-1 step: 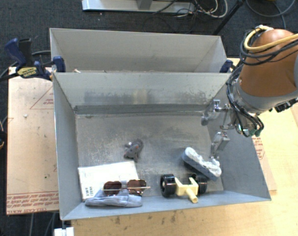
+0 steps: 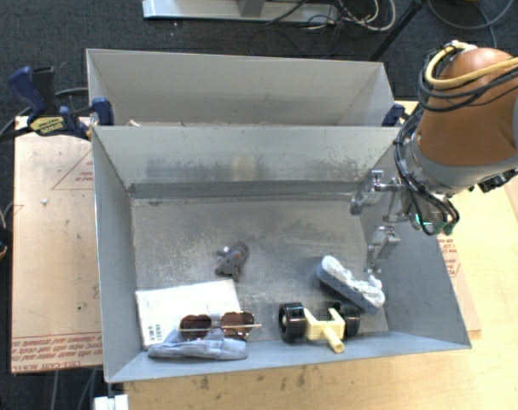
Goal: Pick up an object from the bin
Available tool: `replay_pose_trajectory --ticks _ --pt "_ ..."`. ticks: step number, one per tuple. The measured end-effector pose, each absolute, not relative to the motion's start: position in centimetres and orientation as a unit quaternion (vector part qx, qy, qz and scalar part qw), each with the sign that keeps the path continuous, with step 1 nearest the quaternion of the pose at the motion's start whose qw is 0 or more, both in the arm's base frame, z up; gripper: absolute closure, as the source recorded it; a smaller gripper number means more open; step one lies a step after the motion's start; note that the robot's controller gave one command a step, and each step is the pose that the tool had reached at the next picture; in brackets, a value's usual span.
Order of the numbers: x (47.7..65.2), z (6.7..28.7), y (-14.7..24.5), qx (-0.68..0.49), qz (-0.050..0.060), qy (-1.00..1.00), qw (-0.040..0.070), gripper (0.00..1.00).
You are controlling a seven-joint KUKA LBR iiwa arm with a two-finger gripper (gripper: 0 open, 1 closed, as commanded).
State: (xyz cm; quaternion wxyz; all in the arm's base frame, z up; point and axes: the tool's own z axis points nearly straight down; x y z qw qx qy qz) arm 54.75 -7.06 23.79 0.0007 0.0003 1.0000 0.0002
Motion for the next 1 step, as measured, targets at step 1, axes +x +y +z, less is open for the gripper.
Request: replay_pose_trajectory --ticks 1 --pt "54.24 20.65 -6.78 -0.039 0.0 0.999 0.003 0.0"
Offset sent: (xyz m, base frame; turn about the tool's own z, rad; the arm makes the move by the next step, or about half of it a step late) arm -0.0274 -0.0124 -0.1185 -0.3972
